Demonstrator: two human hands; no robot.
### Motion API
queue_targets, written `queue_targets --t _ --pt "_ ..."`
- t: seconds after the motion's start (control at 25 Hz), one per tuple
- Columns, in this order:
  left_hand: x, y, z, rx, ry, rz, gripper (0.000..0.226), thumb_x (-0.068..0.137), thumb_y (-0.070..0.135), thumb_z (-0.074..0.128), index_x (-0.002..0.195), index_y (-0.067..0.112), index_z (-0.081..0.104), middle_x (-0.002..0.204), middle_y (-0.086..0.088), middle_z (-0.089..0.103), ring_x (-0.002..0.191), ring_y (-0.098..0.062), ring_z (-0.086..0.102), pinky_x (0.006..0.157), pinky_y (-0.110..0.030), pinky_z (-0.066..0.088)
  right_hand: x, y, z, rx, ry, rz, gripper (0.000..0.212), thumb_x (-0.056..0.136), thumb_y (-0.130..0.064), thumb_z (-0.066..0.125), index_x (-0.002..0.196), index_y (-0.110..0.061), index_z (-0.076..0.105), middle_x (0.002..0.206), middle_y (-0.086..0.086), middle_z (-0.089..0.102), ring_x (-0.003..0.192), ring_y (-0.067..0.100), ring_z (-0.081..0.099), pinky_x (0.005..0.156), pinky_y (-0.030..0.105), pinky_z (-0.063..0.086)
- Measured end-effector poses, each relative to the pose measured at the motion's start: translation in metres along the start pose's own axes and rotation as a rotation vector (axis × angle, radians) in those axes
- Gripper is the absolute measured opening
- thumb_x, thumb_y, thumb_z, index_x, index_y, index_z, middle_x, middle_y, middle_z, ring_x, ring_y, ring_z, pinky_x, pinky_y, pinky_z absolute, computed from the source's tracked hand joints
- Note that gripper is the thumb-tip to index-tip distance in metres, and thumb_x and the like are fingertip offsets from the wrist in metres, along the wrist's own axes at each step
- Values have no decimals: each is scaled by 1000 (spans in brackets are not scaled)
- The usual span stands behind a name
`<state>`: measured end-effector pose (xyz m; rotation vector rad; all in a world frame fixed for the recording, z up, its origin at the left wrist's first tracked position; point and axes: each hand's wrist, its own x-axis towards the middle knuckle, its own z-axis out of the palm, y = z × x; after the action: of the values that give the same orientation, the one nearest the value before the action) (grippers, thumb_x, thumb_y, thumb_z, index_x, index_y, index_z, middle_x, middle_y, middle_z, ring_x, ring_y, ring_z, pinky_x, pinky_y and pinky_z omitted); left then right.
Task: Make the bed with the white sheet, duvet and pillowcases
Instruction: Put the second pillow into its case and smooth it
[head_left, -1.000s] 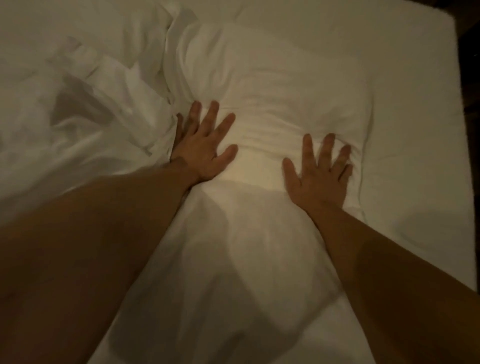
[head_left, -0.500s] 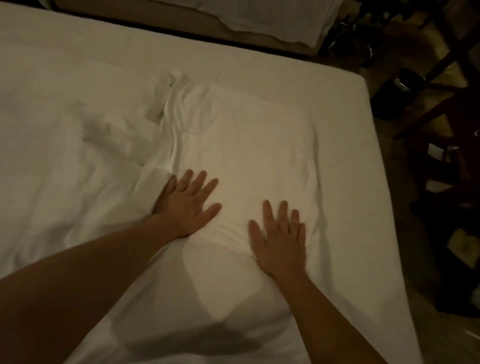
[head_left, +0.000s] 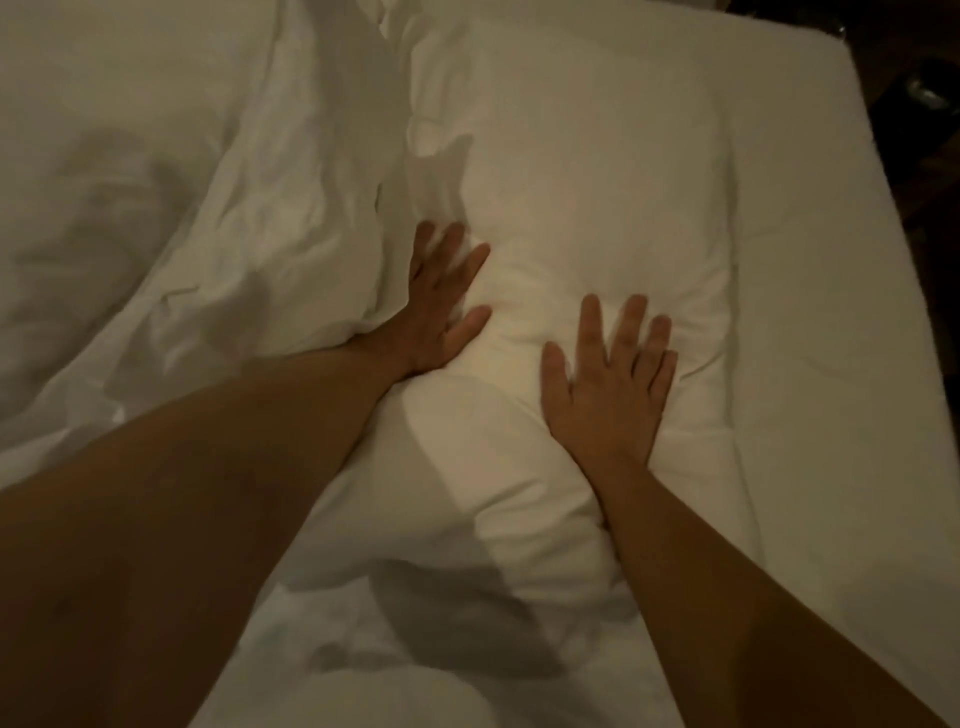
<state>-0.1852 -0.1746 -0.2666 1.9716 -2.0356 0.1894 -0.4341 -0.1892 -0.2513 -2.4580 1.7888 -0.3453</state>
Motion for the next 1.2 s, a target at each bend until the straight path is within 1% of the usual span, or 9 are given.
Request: queue_targets --t 0.24,0.36,0.52,0.6,0.68,0.72,0.88,1.04,1.2 --pt "4 -4 6 -33 -43 -9 70 101 62 26 154 19 36 159 -21 31 147 -49 21 117 -63 22 3 -4 9 9 108 -15 67 98 -63 28 157 -33 28 165 15 19 150 41 14 121 55 13" --pt "11 18 -28 73 -210 -201 71 100 66 21 160 32 8 168 -5 4 154 -30 0 124 -47 -2 0 -8 2 -22 189 -10 65 98 -63 29 155 -33 35 161 16 29 147 43 24 118 56 20" --pt "-6 47 -92 -218 -550 -263 91 86 87 17 160 35 11 169 2 -1 155 -25 -4 123 -51 -4 -7 -13 -30 -6 -131 51 61 99 -64 18 156 -41 17 167 6 10 151 36 10 122 52 8" --pt "-26 64 -130 76 -618 -203 104 70 99 3 158 44 13 167 10 2 155 -25 -5 119 -59 -11 -21 -29 -60 171 -281 17 56 100 -60 18 153 -44 15 167 5 11 151 36 10 121 55 9" --pt "-60 68 -160 410 -464 -184 96 77 93 -1 157 44 17 168 7 7 154 -29 -6 114 -65 -18 -40 -46 -75 284 -330 -102 56 102 -53 11 157 -43 11 167 3 10 152 33 10 121 56 9" --pt "-74 64 -167 457 -358 -171 96 77 92 0 157 43 19 168 4 10 154 -31 -7 112 -66 -19 -57 -53 -77 198 -328 -151 58 99 -53 6 157 -45 8 168 0 6 153 32 8 121 57 9" --pt "-117 29 -154 211 -247 -299 103 68 101 8 156 47 16 169 4 0 151 -36 -17 111 -66 -21 -92 -59 -64 33 -210 -82 70 89 -80 7 153 -55 -1 168 -7 -3 154 28 2 118 59 2" --pt "-113 8 -112 -144 -268 -389 111 63 104 25 156 49 -1 167 9 -13 151 -35 -19 119 -57 -14 -105 -66 -48 -95 -8 -94 71 90 -79 6 154 -51 -5 168 -5 -1 154 28 2 119 60 5" --pt "-118 9 -102 -37 -303 -398 114 62 103 23 156 46 -6 167 9 -15 151 -34 -18 120 -57 -10 -112 -69 -36 -94 -34 -122 70 93 -76 7 156 -48 -4 169 -2 -3 154 30 -2 119 60 -1"
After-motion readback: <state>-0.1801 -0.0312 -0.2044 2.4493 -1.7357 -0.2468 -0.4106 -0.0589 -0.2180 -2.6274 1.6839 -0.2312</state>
